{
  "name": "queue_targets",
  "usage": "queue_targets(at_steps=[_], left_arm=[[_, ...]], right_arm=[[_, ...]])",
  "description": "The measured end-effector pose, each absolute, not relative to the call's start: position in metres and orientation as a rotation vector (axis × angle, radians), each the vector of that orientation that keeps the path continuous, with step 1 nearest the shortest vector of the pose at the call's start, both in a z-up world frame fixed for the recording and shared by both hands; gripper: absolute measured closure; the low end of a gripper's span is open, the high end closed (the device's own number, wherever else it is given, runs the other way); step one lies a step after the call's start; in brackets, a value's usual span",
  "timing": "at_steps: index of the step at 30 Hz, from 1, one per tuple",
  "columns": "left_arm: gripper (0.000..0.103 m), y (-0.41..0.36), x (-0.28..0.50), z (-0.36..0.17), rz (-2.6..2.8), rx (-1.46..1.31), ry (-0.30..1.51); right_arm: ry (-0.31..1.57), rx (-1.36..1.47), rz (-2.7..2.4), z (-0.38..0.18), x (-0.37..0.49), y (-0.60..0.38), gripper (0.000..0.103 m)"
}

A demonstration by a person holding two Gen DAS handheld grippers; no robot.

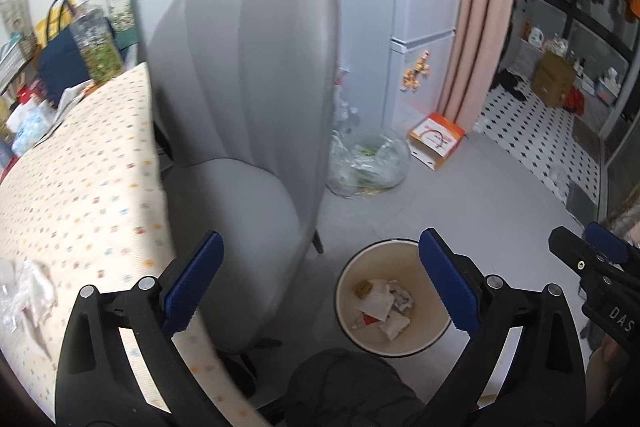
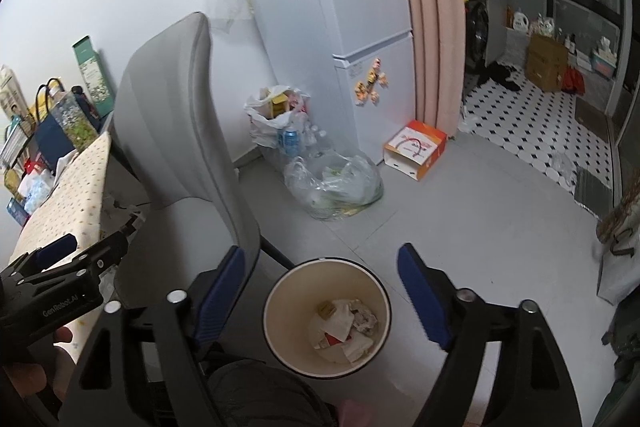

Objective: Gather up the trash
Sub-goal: 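Move both tools back over the bottle and tissues on the table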

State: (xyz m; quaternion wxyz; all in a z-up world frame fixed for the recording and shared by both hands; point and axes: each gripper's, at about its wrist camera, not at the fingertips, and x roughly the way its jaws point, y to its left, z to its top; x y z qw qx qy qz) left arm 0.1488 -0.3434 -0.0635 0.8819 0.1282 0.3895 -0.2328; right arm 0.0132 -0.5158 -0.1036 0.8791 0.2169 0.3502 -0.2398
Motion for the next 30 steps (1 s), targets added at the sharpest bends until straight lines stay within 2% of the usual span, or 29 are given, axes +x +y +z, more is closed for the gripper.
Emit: queue_targets(at_steps=[6, 20, 30], left_arm=[[0.006, -0.297, 0.150, -0.047, -0.421, 0.217, 0.780], [0.006, -0.185, 0.153, -0.019, -0.274, 0.113, 0.714], [0.006, -0.101, 0.154, -0.018, -0.146, -0.001, 0.709]], right_arm=[[0.701, 0.402, -0.445, -0.084, 0.025, -0.482, 0.008], [0.687, 0.277, -0.297, -0.045, 0.052, -0.391, 0.008], [0.687, 0.187, -0.170, -0.028, 0.076, -0.318, 0.008]])
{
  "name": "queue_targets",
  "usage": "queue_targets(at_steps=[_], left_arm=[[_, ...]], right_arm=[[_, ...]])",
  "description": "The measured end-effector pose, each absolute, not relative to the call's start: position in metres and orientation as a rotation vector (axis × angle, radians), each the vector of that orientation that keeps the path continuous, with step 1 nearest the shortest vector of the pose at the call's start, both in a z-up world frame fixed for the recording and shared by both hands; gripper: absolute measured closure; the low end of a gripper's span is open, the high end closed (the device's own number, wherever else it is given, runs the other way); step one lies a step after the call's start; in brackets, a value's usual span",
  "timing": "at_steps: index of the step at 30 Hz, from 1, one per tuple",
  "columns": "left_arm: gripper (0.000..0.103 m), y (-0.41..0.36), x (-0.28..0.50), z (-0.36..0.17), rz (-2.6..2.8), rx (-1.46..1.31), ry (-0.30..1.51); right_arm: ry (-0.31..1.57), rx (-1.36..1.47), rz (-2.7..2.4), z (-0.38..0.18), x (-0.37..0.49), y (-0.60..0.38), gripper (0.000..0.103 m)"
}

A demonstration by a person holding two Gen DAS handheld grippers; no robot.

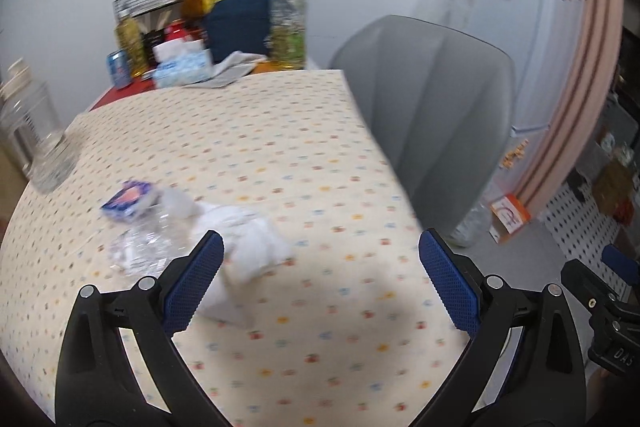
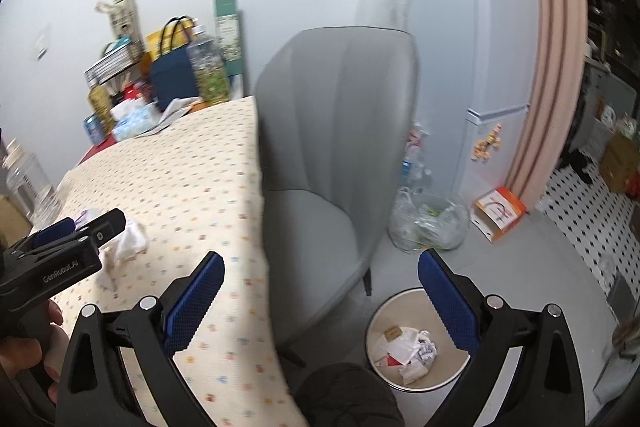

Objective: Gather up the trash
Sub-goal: 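Move both tools back over the bottle and tissues on the table, then grasp the crumpled plastic bottle with the left tool while the right grasps the white tissue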

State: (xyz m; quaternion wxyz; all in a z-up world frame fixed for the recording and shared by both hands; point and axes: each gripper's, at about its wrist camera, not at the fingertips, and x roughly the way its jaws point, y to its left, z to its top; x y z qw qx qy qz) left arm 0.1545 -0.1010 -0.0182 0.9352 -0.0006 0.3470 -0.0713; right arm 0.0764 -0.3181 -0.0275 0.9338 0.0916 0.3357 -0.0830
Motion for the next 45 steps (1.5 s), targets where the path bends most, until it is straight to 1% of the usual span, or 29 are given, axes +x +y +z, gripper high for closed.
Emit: queue_targets(at_steps=[21, 31, 45], left_arm=[[0.006, 0.024, 0.148, -0.033, 0.004, -0.125, 0.723], [0.006, 0.051, 0.153, -0.053, 0.041, -0.142, 0.776], [0.006, 0.048, 0.180, -0.075, 0.060, -0.108, 0.847]], right_arm=[[0.731, 0.078, -0.009, -0.029, 0.105, -0.199, 0.008], [0.739, 0.053, 0.035, -0.032, 0.114, -0.171, 0.008], [0.768, 0.061, 0.035, -0.043, 0.131, -0.171, 0.008]])
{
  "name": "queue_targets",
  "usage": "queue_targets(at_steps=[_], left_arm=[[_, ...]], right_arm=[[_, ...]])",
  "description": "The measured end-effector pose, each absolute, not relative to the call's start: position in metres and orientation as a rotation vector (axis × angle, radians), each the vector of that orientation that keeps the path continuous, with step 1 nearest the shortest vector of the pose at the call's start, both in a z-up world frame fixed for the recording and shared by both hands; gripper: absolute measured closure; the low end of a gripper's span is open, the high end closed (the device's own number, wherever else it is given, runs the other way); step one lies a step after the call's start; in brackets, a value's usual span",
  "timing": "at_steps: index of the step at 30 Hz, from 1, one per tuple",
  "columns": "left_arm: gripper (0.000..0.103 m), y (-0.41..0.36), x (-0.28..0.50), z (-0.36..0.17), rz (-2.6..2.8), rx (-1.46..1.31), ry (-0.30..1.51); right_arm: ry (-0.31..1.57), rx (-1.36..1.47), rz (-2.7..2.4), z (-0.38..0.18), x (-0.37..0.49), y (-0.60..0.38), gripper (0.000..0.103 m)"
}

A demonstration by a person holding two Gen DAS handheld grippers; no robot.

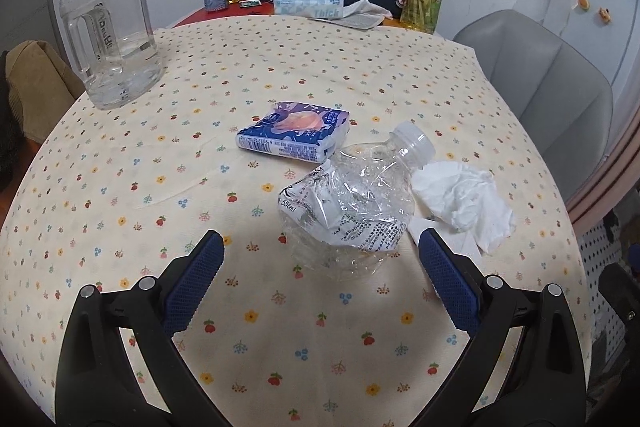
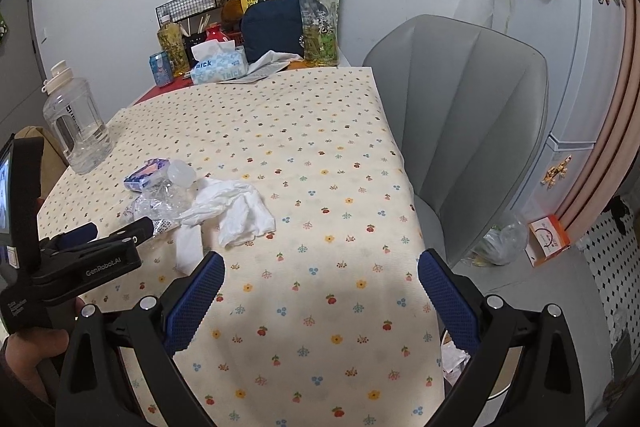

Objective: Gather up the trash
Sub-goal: 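Grasp the crumpled plastic bottle with the left tool while the right grasps the white tissue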

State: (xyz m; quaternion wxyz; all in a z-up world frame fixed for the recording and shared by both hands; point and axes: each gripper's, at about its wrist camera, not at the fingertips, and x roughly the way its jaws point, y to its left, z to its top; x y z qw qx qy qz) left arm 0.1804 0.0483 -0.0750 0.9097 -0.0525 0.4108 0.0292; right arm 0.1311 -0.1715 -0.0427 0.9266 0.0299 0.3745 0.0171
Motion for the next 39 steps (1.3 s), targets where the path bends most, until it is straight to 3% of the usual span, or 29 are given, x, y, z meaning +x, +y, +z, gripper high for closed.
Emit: queue_targets(at_steps=[18, 27, 29, 36, 39], left_arm=[[0.006, 0.033, 0.222, -0.086, 0.036, -0.061, 0.905], [0.009, 0.038, 0.237, -0.096, 0.025, -0.090, 0.929], [0.024, 0.040, 0.236, -0.095, 0.048, -0.079, 0.917], [0.025, 0.047, 0.235, -0.094, 0.042, -0.082, 0.916], [0.025, 0.050, 0.234, -0.093, 0.043, -0.085, 0.915]], right_arm=[[0.815, 0.075, 0.065, -0.058, 0.175, -0.162, 0.008], [0.863, 0.068, 0.120, -0.074, 0.199, -0.144, 0.014], [0.877, 0.067, 0.134, -0.078, 0.203, -0.140, 0.020], [0.923, 0.062, 0.180, -0.093, 0.216, -0.123, 0.035], [0.947, 0.061, 0.198, -0.099, 0.219, -0.119, 0.060]])
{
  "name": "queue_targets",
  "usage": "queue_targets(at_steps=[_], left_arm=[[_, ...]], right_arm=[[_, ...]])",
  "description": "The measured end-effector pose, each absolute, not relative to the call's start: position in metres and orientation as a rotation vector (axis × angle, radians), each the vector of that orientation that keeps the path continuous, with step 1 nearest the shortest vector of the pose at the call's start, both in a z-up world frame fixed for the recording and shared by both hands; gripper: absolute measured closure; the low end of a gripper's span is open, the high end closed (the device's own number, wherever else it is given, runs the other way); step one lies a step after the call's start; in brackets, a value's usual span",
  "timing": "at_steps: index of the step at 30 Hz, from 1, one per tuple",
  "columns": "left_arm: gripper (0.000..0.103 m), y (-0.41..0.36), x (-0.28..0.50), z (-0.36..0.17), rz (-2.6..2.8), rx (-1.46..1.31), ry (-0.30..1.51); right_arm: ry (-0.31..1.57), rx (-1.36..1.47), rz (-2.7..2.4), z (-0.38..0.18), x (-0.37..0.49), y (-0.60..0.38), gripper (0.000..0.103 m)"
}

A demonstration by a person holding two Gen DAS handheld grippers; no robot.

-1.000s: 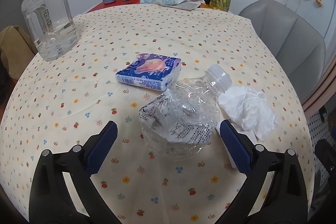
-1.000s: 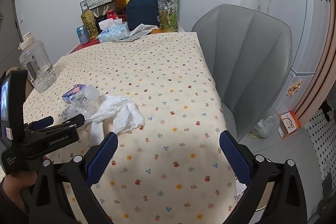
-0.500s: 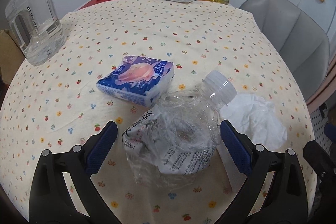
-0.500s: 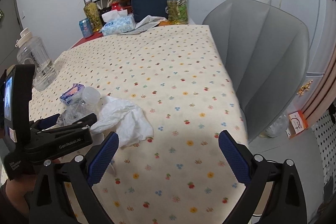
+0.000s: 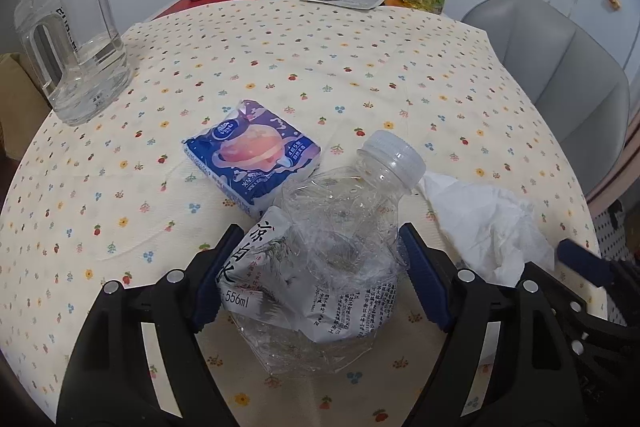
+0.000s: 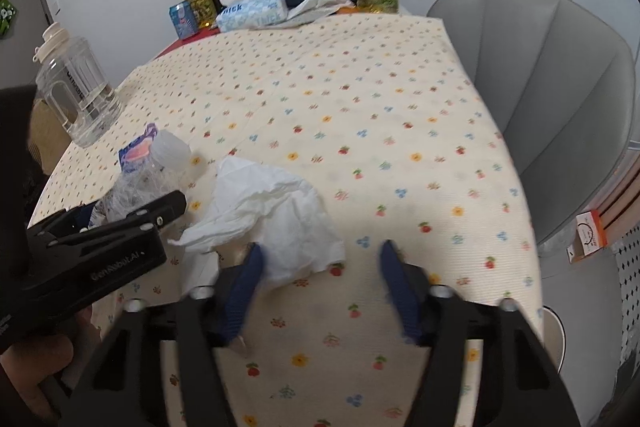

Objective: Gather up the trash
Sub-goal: 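Grasp the crumpled plastic bottle with the left tool while the right grasps the white tissue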

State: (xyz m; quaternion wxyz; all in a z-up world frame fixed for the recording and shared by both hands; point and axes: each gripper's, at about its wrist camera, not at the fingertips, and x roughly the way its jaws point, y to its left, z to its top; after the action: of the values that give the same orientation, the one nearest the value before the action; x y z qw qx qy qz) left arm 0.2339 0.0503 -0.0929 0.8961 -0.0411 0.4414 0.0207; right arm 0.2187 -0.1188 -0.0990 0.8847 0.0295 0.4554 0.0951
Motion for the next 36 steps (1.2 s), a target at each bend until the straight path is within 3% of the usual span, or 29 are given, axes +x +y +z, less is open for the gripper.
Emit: queue_targets(at_steps=[1, 2, 4, 36], left_arm=[[0.025, 0.051, 0.233, -0.092, 0.041, -0.089, 0.912], [0.025, 0.052, 0.234, -0.092, 0.040, -0.091, 0.910], [0.025, 0.051, 0.232, -0.089, 0.037, -0.092, 0.899], [0.025, -0.023, 0.157, -0.015, -0.056, -0.018, 0.713]], right_arm=[[0.946, 0.052, 0.194, -0.099, 0.218, -0.118, 0.073], [0.947, 0.050, 0.202, -0.098, 0.218, -0.118, 0.094], [0.957, 0.054, 0.224, -0.095, 0.217, -0.117, 0.098], [0.735, 0.105, 0.049, -0.014, 0.115, -0.213, 0.099]])
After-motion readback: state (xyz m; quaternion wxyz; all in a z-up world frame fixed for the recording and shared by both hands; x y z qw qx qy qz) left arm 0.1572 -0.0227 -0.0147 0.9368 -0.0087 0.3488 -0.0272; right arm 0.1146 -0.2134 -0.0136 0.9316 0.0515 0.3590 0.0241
